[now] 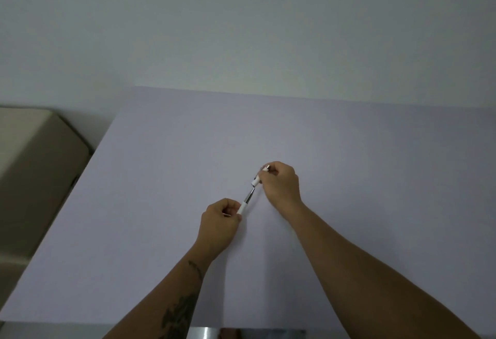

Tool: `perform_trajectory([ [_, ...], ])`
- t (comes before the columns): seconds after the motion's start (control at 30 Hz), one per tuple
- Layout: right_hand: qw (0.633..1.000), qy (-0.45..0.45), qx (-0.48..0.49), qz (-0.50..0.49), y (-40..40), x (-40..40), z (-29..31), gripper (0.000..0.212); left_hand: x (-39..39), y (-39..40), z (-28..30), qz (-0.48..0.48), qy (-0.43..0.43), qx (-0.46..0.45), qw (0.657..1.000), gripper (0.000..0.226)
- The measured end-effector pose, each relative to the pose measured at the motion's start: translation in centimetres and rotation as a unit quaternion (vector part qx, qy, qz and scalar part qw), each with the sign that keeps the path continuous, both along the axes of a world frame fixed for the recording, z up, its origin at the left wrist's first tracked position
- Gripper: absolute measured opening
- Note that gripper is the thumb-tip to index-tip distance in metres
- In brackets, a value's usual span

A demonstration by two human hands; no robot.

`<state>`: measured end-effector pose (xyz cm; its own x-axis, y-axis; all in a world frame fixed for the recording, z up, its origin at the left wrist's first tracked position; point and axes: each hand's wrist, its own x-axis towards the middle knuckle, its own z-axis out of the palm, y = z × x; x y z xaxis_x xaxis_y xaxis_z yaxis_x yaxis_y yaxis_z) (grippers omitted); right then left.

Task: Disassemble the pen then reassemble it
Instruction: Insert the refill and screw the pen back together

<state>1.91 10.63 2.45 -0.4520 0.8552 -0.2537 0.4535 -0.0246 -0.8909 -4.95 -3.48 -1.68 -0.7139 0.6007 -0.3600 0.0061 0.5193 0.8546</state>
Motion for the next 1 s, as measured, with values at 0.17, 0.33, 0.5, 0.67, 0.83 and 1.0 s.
perform_trajectory([
  [0.17, 0.999, 0.010, 0.025, -0.045, 0.1, 1.1, 0.7, 0.021, 0.7, 0.4, 0.7, -0.004, -0.002, 0.012, 1.000, 0.020],
  [0.33, 0.998, 0.008, -0.042, 0.046, -0.9, 1.5, 0.0, 0.016, 0.9, -0.1, 1.1, -0.001, -0.005, 0.021, 1.000, 0.018],
  [0.5, 0.995, 0.014, -0.085, 0.044, -1.3, 2.2, -0.6, 0.018, 0.9, -0.2, 1.7, 0.001, -0.024, 0.022, 0.999, 0.017],
  [0.67, 0.992, 0.022, -0.104, 0.064, -1.0, 2.5, -0.2, 0.015, 1.0, 0.1, 2.1, 0.013, -0.029, 0.019, 0.999, 0.016],
  [0.83, 0.989, -0.003, -0.125, 0.074, -1.1, 3.5, -0.6, 0.012, 2.3, 0.2, 1.6, 0.016, -0.016, 0.016, 1.000, 0.012],
  [1.0, 0.992, -0.023, -0.118, 0.041, -2.0, 3.5, -1.5, 0.007, 2.7, 0.7, 1.2, 0.006, 0.010, 0.026, 1.000, 0.012],
])
